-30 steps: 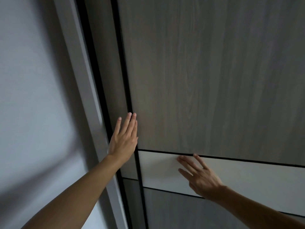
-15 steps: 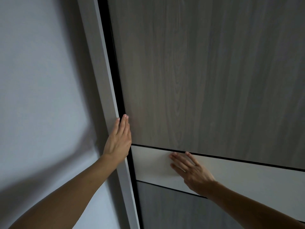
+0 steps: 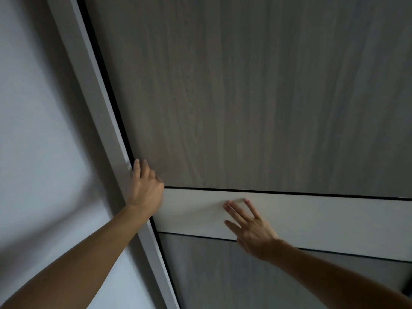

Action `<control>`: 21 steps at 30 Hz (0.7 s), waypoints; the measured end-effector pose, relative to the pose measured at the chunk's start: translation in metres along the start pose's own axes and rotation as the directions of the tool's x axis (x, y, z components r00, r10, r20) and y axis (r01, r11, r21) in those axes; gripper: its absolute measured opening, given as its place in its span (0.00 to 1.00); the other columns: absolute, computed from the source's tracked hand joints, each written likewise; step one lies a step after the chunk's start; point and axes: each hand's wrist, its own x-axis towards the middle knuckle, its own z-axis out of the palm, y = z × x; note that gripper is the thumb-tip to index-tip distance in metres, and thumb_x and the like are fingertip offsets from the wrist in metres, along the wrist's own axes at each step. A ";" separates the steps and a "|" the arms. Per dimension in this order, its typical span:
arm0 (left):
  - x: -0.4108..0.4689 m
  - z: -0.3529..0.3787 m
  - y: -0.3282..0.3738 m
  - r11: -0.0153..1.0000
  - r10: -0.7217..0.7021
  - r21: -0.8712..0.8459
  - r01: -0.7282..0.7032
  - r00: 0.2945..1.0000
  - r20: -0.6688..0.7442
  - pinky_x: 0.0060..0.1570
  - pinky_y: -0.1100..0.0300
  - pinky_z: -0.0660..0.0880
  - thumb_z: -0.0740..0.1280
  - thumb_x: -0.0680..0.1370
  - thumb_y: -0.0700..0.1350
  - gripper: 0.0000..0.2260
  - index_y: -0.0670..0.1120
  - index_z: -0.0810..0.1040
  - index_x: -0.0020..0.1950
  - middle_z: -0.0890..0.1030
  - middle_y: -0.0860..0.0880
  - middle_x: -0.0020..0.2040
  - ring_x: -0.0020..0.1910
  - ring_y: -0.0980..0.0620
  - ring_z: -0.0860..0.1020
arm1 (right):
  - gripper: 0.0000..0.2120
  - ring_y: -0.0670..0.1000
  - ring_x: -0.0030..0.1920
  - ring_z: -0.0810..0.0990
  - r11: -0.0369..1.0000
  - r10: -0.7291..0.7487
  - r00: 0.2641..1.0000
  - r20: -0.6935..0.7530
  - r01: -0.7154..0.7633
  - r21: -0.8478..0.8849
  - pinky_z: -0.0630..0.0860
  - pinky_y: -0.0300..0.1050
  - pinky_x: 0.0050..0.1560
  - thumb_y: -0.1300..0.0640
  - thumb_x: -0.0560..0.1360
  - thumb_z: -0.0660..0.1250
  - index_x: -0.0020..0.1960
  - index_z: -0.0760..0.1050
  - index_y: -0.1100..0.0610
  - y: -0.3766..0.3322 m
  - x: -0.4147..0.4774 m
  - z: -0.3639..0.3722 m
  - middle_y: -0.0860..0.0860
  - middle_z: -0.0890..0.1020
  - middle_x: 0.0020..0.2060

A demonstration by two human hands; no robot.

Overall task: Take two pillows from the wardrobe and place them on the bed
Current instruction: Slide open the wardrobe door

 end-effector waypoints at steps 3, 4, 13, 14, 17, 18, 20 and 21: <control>-0.012 -0.015 0.051 0.979 0.074 -0.189 -0.077 0.997 -0.020 0.59 0.46 0.67 0.61 0.74 0.46 0.13 0.44 0.79 0.54 0.81 0.44 0.53 0.57 0.41 0.74 | 0.23 0.58 0.68 0.72 0.997 0.061 0.997 0.054 -0.063 0.044 0.65 0.67 0.67 0.47 0.63 0.75 0.56 0.80 0.51 0.023 -0.061 0.002 0.58 0.75 0.67; -0.017 -0.023 0.073 0.960 0.113 -0.254 -0.117 0.993 -0.032 0.53 0.50 0.70 0.61 0.74 0.45 0.11 0.45 0.79 0.52 0.82 0.45 0.50 0.53 0.43 0.76 | 0.20 0.57 0.65 0.75 0.995 0.081 0.994 0.069 -0.086 0.058 0.69 0.65 0.65 0.48 0.63 0.75 0.54 0.81 0.52 0.032 -0.083 0.002 0.58 0.78 0.64; -0.086 -0.159 0.316 0.678 0.409 -0.582 -0.449 0.888 -0.209 0.40 0.54 0.74 0.60 0.75 0.47 0.09 0.45 0.77 0.42 0.83 0.46 0.42 0.44 0.43 0.80 | 0.08 0.53 0.35 0.79 0.933 0.341 0.921 0.188 -0.355 0.051 0.77 0.44 0.36 0.54 0.59 0.73 0.36 0.77 0.53 0.139 -0.337 -0.021 0.50 0.80 0.33; -0.095 -0.176 0.343 0.659 0.423 -0.592 -0.463 0.880 -0.218 0.40 0.54 0.74 0.60 0.75 0.48 0.09 0.46 0.77 0.42 0.83 0.46 0.42 0.44 0.43 0.81 | 0.09 0.53 0.33 0.79 0.922 0.372 0.907 0.197 -0.386 0.034 0.76 0.43 0.33 0.54 0.57 0.74 0.34 0.76 0.53 0.151 -0.366 -0.025 0.50 0.79 0.31; -0.121 -0.221 0.421 0.601 0.463 -0.614 -0.511 0.849 -0.254 0.43 0.54 0.74 0.59 0.76 0.50 0.10 0.46 0.78 0.45 0.84 0.46 0.45 0.47 0.43 0.81 | 0.11 0.53 0.31 0.80 0.870 0.481 0.844 0.239 -0.494 -0.007 0.75 0.41 0.31 0.55 0.55 0.76 0.31 0.75 0.53 0.182 -0.451 -0.034 0.49 0.79 0.29; -0.130 -0.236 0.444 0.585 0.485 -0.614 -0.530 0.835 -0.259 0.44 0.54 0.74 0.59 0.76 0.50 0.11 0.46 0.78 0.46 0.83 0.46 0.47 0.49 0.44 0.81 | 0.10 0.52 0.31 0.80 0.851 0.511 0.821 0.254 -0.525 -0.015 0.76 0.41 0.31 0.55 0.55 0.76 0.31 0.75 0.53 0.190 -0.477 -0.036 0.49 0.79 0.29; -0.146 -0.261 0.486 0.546 0.534 -0.612 -0.572 0.801 -0.273 0.45 0.54 0.75 0.58 0.76 0.51 0.12 0.46 0.77 0.48 0.83 0.46 0.49 0.50 0.44 0.81 | 0.11 0.52 0.31 0.80 0.823 0.551 0.784 0.285 -0.567 -0.030 0.76 0.39 0.31 0.55 0.54 0.76 0.31 0.76 0.52 0.206 -0.522 -0.039 0.48 0.79 0.28; -0.152 -0.272 0.505 0.523 0.559 -0.610 -0.595 0.780 -0.282 0.45 0.53 0.75 0.58 0.76 0.51 0.12 0.46 0.77 0.48 0.83 0.46 0.49 0.50 0.43 0.81 | 0.11 0.51 0.30 0.80 0.808 0.571 0.764 0.299 -0.588 -0.041 0.75 0.39 0.31 0.55 0.54 0.77 0.31 0.76 0.52 0.213 -0.542 -0.040 0.48 0.79 0.28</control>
